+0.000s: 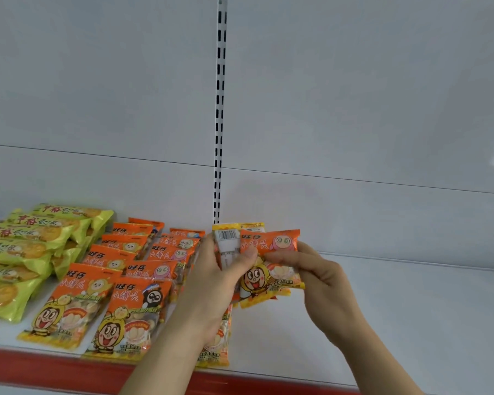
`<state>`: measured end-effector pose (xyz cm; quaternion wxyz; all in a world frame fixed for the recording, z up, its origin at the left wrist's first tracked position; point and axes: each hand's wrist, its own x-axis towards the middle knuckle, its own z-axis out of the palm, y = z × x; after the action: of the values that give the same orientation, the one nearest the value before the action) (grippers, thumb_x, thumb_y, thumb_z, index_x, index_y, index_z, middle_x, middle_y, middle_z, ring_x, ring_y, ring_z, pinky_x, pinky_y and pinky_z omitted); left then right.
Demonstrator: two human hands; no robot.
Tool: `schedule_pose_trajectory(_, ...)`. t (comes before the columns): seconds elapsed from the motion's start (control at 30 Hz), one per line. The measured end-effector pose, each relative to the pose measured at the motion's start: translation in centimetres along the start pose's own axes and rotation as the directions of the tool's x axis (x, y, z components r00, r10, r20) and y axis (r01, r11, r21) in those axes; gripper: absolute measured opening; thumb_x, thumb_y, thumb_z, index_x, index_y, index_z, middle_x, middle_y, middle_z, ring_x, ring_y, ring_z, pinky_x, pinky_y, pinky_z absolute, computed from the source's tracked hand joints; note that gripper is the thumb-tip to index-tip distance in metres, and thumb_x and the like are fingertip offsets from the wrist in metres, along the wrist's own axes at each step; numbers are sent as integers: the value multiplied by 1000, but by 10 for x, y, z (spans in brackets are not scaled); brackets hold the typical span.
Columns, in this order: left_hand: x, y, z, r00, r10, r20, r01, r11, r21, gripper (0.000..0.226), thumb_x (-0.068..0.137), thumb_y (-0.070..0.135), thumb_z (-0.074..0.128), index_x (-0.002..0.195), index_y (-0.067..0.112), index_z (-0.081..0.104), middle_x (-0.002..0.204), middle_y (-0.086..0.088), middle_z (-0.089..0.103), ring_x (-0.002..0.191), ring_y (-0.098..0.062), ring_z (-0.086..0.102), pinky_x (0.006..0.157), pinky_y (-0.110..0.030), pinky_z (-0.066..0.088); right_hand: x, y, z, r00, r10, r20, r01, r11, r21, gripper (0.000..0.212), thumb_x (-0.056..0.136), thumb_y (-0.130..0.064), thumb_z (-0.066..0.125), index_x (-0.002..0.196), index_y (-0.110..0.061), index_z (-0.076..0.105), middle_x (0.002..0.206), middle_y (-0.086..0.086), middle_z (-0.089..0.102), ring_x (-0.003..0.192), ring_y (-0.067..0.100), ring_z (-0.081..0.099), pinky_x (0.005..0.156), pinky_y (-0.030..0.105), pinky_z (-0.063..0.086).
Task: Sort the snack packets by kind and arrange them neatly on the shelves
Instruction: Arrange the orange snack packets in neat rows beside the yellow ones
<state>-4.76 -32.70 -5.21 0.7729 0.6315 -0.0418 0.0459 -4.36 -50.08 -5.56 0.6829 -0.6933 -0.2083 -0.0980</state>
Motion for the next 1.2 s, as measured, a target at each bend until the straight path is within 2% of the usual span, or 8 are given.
schedule_pose_trajectory(0.1, 4, -3, -2, 994, 52, -95, -45, 995, 84, 40, 87, 32, 79, 121, 36, 59, 109, 9, 78, 95, -11, 77, 79, -36, 61, -4, -10, -3, 989, 150, -10, -148, 983, 110, 40, 92, -12, 43, 106, -20, 79, 113, 3, 74, 111, 22, 68, 91, 35, 55)
schedule_pose_trajectory(0.2, 5, -2, 0, 988, 99, -116, -84, 989, 121, 50, 82, 39, 82, 125, 37, 56, 107, 11, 77, 94, -11, 77, 80, -37, 64, -6, -18, 5, 986, 120, -114, -134, 984, -121, 14, 99, -25, 61, 104, -29, 73, 97, -8, 75, 93, 12, 71, 76, 27, 58)
schedule_pose_trajectory(0.33, 7, -3, 0, 991, 55, -123, -51, 998, 29, 25, 97, 43, 64, 121, 36, 59, 109, 10, 77, 98, -13, 77, 85, -43, 64, -3, -14, 10, 986, 89, -143, -121, 964, -236, 30, 90, -19, 73, 108, -41, 67, 91, -10, 73, 81, 10, 71, 70, 25, 58)
schedule_pose_trajectory(0.5, 13, -3, -20, 958, 51, -281, -59, 998, -20, 14, 102, 22, 63, 116, 26, 62, 107, 5, 78, 94, -13, 78, 77, -37, 61, 8, 1, -23, 880, 61, -472, -214, 936, -278, 33, 96, -20, 64, 117, -46, 67, 83, -3, 76, 68, 7, 67, 60, 22, 45)
schedule_pose_trajectory(0.7, 12, -3, -28, 959, 49, -280, -54, 999, -10, 19, 101, 24, 64, 120, 23, 63, 109, 5, 78, 95, -13, 78, 84, -42, 60, 7, 41, -5, 967, 117, -228, -236, 757, -609, 45, 97, -15, 60, 139, -30, 56, 114, -5, 61, 93, 2, 59, 75, 6, 40)
schedule_pose_trajectory(0.93, 10, -7, -29, 963, 60, -263, -60, 998, 9, 20, 102, 23, 63, 122, 26, 62, 109, 7, 78, 98, -12, 77, 83, -39, 59, 4, 55, 0, 944, 327, -47, -170, 358, -918, 50, 104, -33, 36, 153, -35, 25, 159, 6, 21, 146, 30, 19, 116, 40, 29)
schedule_pose_trajectory(1.1, 9, -13, -24, 972, 56, -230, -54, 998, 14, 16, 101, 24, 65, 117, 27, 63, 107, 8, 78, 94, -9, 77, 77, -32, 60, 2, 59, 0, 935, 355, -15, -148, 350, -925, 46, 103, -40, 31, 149, -35, 31, 164, 4, 13, 149, 29, 11, 120, 42, 23)
schedule_pose_trajectory(1.2, 8, -15, -19, 980, 65, -188, -56, 997, 52, 26, 96, 29, 71, 121, 33, 63, 111, 12, 77, 98, -7, 75, 80, -30, 61, 1, 45, 4, 958, 254, -131, -252, 537, -805, 48, 104, -36, 39, 152, -33, 35, 161, 1, 24, 148, 22, 20, 118, 36, 24)
